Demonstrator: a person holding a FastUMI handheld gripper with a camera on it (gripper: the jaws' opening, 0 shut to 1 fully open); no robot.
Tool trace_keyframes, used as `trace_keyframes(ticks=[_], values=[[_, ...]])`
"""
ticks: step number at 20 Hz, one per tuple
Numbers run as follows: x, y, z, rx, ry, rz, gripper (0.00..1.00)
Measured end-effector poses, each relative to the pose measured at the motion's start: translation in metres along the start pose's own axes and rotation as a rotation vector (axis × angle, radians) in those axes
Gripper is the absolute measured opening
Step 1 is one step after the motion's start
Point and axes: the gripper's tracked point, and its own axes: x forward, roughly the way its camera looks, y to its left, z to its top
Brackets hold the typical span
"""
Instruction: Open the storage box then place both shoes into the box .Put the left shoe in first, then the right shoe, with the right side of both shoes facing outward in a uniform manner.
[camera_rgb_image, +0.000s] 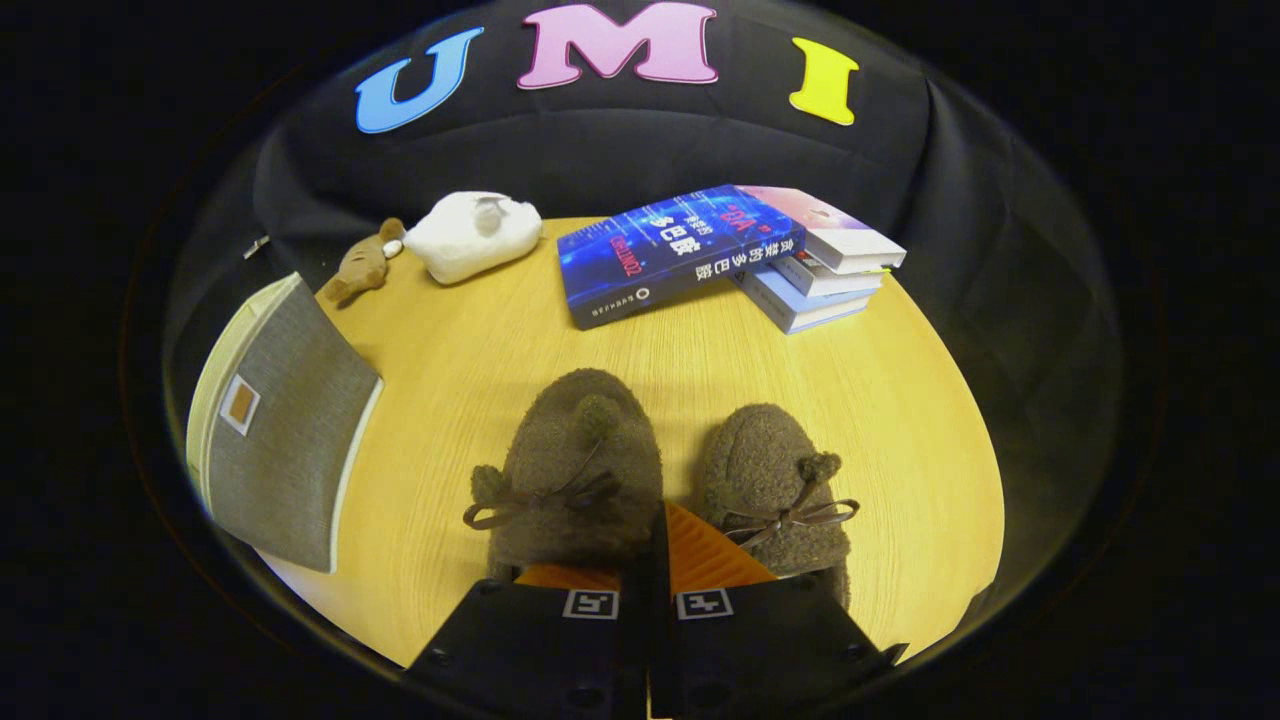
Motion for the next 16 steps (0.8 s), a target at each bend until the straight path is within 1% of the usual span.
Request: trace_keyframes(ticks=[3, 7, 12, 16], values=[[-0.027, 0.015, 0.027, 0.028, -0.028, 0.022, 0.06], [-0.066, 0.061, 0.072, 0.072, -0.084, 0.095, 0.06], [-0.113, 0.153, 0.121, 0.110, -0.131, 0.240, 0.06], [-0.138, 0.229, 0.146, 0.105, -0.150, 0.318, 0.06]])
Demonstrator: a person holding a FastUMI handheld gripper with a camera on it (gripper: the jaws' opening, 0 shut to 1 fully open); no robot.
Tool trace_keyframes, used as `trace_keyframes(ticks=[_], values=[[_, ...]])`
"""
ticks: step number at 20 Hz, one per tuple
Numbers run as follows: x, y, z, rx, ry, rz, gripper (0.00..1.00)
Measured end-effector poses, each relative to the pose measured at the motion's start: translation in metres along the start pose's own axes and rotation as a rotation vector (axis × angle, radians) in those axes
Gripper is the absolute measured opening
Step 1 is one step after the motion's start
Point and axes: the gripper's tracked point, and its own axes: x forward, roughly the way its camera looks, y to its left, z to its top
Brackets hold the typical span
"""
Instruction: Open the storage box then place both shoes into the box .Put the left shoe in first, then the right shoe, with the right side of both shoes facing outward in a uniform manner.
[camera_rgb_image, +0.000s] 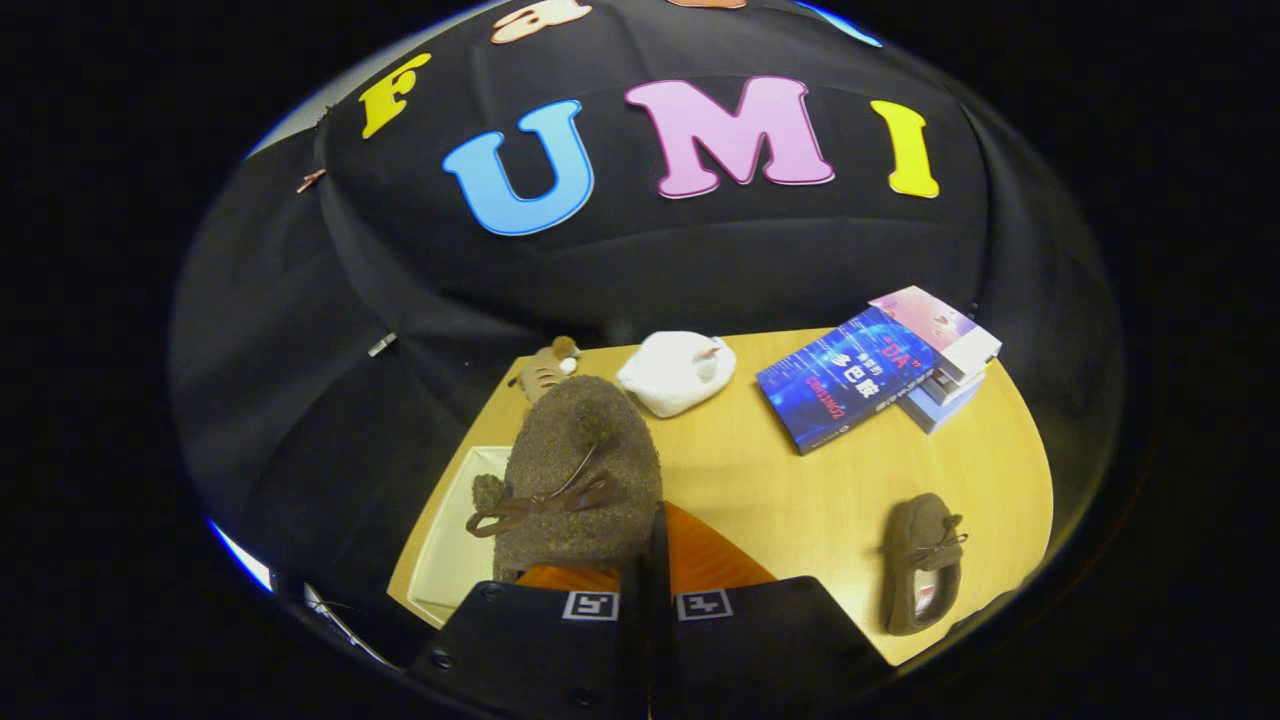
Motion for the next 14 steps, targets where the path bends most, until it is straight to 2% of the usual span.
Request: trace_keyframes(ticks=[2, 6, 11, 14], values=[[0.009, 0.032, -0.003, 0.022, 0.018, 0.020, 0.06], [0.041, 0.072, -0.031, 0.100, 0.087, -0.010, 0.06], [0.091, 0.084, -0.072, 0.097, 0.124, -0.134, 0.06], [0.112, 0.089, -0.098, 0.070, 0.165, -0.181, 0.06]])
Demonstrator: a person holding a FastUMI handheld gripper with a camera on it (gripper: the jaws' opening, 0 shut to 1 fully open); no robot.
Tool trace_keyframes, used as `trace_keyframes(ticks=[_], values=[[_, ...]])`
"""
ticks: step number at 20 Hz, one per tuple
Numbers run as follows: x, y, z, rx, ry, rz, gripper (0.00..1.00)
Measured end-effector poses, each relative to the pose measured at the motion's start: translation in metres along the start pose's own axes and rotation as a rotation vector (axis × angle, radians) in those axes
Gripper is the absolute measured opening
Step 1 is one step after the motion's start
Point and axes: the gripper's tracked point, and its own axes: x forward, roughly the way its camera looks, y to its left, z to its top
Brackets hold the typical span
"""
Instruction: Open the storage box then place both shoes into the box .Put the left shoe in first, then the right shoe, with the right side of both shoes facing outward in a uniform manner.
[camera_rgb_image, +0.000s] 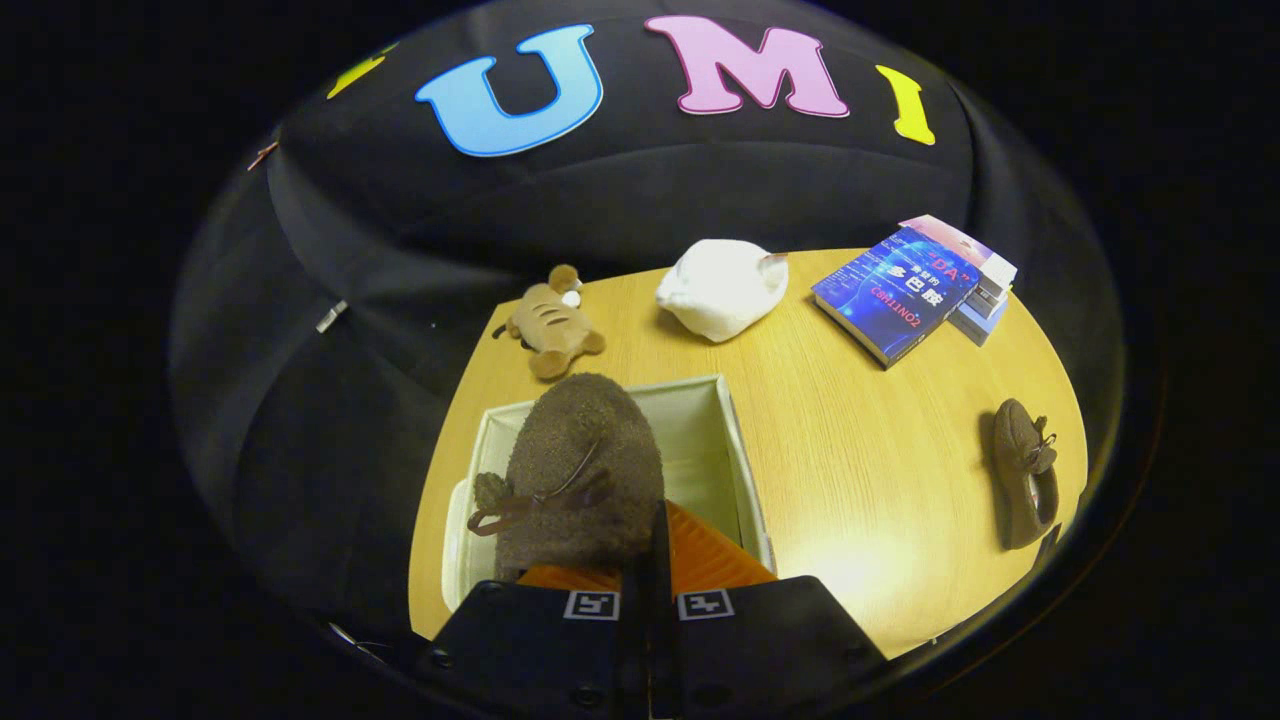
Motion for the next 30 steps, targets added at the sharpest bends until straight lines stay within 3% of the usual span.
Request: trace_keyframes(ticks=[9, 15, 18, 21, 25, 26, 30], values=[[0.028, 0.035, -0.027, 0.025, 0.056, -0.009, 0.07], [0.032, 0.044, -0.047, -0.028, 0.101, 0.022, 0.22], [0.031, 0.048, -0.061, -0.041, 0.140, 0.054, 0.35], [0.028, 0.053, -0.067, -0.025, 0.168, 0.095, 0.38], [0.020, 0.066, -0.062, -0.014, 0.152, 0.161, 0.60], [0.017, 0.066, -0.058, -0.012, 0.143, 0.174, 0.71], [0.008, 0.065, -0.049, -0.031, 0.113, 0.198, 0.85]])
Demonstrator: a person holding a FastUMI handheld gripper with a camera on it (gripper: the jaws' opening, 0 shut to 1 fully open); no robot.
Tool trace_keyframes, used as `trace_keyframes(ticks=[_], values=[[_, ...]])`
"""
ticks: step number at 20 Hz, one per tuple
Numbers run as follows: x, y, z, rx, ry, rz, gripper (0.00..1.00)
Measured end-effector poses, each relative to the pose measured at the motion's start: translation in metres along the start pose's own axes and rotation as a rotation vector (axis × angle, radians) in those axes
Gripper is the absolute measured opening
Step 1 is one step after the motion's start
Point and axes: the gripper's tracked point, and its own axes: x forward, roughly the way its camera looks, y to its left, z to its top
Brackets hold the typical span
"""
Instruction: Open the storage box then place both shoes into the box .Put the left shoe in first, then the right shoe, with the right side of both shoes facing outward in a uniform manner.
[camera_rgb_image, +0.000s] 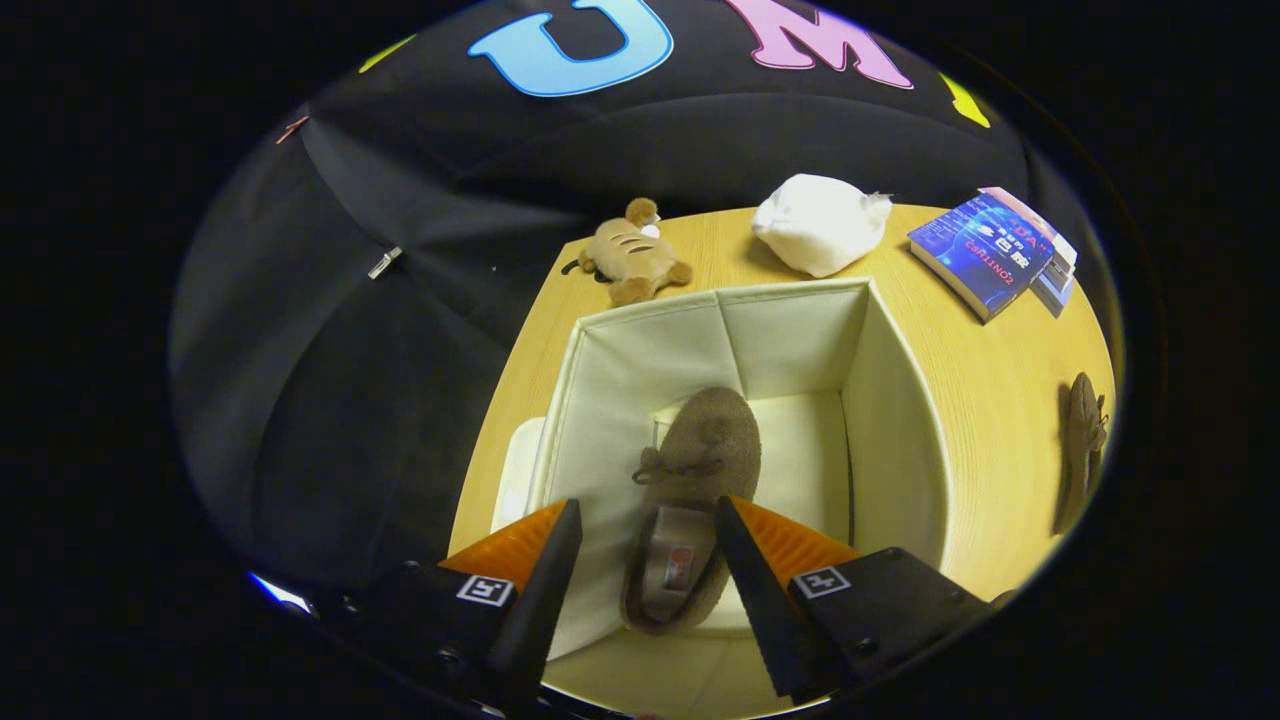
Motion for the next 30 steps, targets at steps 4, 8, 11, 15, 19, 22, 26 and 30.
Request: trace_keyframes(ticks=[4, 8, 11, 15, 19, 22, 26, 30], values=[[-0.015, -0.002, 0.013, -0.019, -0.049, 0.030, 0.88], [-0.052, -0.018, 0.050, -0.091, -0.166, 0.058, 0.88], [-0.091, -0.049, 0.079, -0.162, -0.259, 0.059, 0.93], [-0.139, -0.117, 0.101, -0.244, -0.353, 0.021, 0.93], [-0.179, -0.202, 0.112, -0.350, -0.411, -0.090, 0.96], [-0.213, -0.266, 0.102, -0.348, -0.419, -0.168, 0.96], [-0.236, -0.369, 0.088, -0.291, -0.393, -0.300, 0.96], [-0.234, -0.457, 0.047, -0.243, -0.311, -0.420, 0.96]])
